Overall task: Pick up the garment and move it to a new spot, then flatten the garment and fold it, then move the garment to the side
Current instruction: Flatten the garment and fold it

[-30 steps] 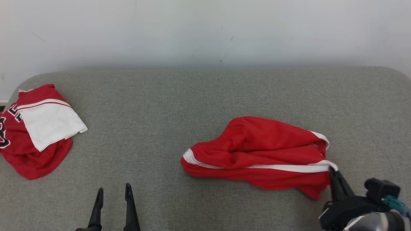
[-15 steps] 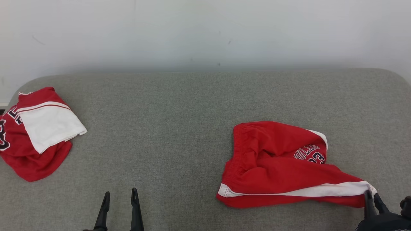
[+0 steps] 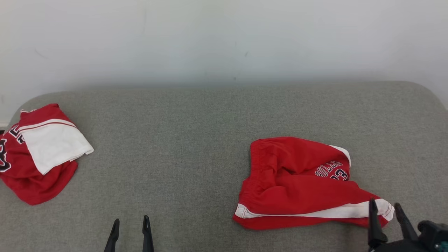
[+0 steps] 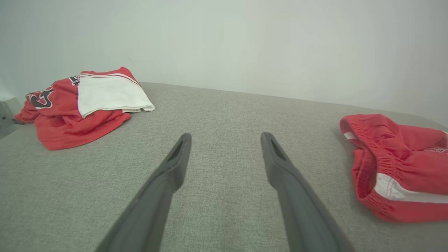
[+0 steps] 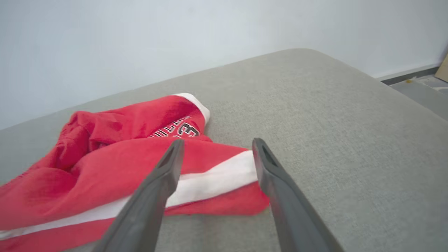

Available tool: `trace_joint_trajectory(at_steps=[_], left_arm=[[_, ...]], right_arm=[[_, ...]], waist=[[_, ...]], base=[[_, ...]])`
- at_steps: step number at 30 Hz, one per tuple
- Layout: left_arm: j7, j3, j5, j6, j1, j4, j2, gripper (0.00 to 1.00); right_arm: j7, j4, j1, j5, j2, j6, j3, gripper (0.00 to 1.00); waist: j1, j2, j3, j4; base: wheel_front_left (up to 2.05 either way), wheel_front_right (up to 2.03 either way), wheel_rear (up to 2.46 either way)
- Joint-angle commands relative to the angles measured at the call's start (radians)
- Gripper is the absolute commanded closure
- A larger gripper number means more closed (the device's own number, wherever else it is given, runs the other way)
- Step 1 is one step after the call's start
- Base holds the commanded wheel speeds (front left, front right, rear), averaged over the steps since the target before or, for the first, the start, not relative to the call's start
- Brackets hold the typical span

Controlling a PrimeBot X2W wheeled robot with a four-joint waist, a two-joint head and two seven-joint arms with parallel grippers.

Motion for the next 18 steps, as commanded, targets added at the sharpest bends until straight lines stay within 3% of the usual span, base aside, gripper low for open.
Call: trace_joint_trajectory(at_steps=[1,9,18], left_arm=[[-0.003,0.005,0.011,-0.003,0.011,-0.004,-0.001,0.00],[-0.003,0.005,0.050,-0.034,0.018,-0.014,-0.001,0.00],[-0.003,0.007,0.093,-0.051,0.041,-0.018,-0.001,0.00]], right_arm=[[-0.027,-0.005,0.006,0.018,0.003,0.004,0.022,0.00],[-0.225,0.007,-0.013,-0.007,0.002,0.004,0.181,0.00],[-0.266,0.049,-0.006,-0.053,0.002,0.004,0.234,0.00]], waist=[[0.0000,0.0000,-0.008,-0.006],[0.0000,0.0000,-0.029,0.009],[0.0000,0.0000,-0.048,0.033]], base=[[0.00,0.00,0.00],[0.00,0.00,0.00],[0.00,0.00,0.00]])
